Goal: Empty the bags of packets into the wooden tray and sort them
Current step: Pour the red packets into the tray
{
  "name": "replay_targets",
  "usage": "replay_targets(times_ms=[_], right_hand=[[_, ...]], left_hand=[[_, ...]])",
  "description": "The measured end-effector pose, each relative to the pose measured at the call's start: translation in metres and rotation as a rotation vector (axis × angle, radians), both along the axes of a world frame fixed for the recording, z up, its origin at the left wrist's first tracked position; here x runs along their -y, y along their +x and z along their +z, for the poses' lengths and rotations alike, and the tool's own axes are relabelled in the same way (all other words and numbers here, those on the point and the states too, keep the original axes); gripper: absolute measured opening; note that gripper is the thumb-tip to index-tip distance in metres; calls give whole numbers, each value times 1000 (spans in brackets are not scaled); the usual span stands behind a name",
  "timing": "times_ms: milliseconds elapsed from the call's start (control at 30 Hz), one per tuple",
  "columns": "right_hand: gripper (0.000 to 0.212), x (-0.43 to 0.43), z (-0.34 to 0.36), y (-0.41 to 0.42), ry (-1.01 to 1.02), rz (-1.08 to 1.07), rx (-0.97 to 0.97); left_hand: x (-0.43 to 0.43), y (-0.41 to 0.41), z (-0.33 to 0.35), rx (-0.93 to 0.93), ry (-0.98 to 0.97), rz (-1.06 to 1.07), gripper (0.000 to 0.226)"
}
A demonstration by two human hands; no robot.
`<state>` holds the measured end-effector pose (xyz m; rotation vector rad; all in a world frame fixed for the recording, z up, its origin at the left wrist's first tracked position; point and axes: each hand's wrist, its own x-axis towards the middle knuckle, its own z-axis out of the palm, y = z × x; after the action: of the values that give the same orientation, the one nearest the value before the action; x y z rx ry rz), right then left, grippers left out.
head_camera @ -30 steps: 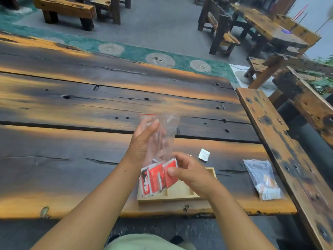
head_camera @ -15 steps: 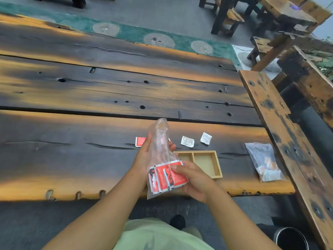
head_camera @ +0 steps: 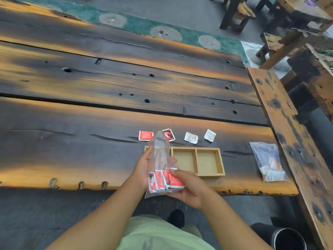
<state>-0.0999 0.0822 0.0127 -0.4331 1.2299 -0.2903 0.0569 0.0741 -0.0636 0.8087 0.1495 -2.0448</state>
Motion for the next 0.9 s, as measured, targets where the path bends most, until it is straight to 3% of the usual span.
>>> replay_targets(times_ms=[267, 500, 667, 900], right_hand=[[28, -3, 2, 1, 95, -38, 3], [26, -9, 2, -1, 97, -59, 3], [25, -12, 3, -4, 116, -89, 13], [28, -15, 5, -8, 137, -102, 7]], left_hand=[[-7, 0, -15, -29, 18, -14, 98], [-9, -2, -25, 94, 70, -26, 92], [-11, -8, -28, 128, 89, -2, 74], [-16, -8, -23, 192, 106, 2, 71]])
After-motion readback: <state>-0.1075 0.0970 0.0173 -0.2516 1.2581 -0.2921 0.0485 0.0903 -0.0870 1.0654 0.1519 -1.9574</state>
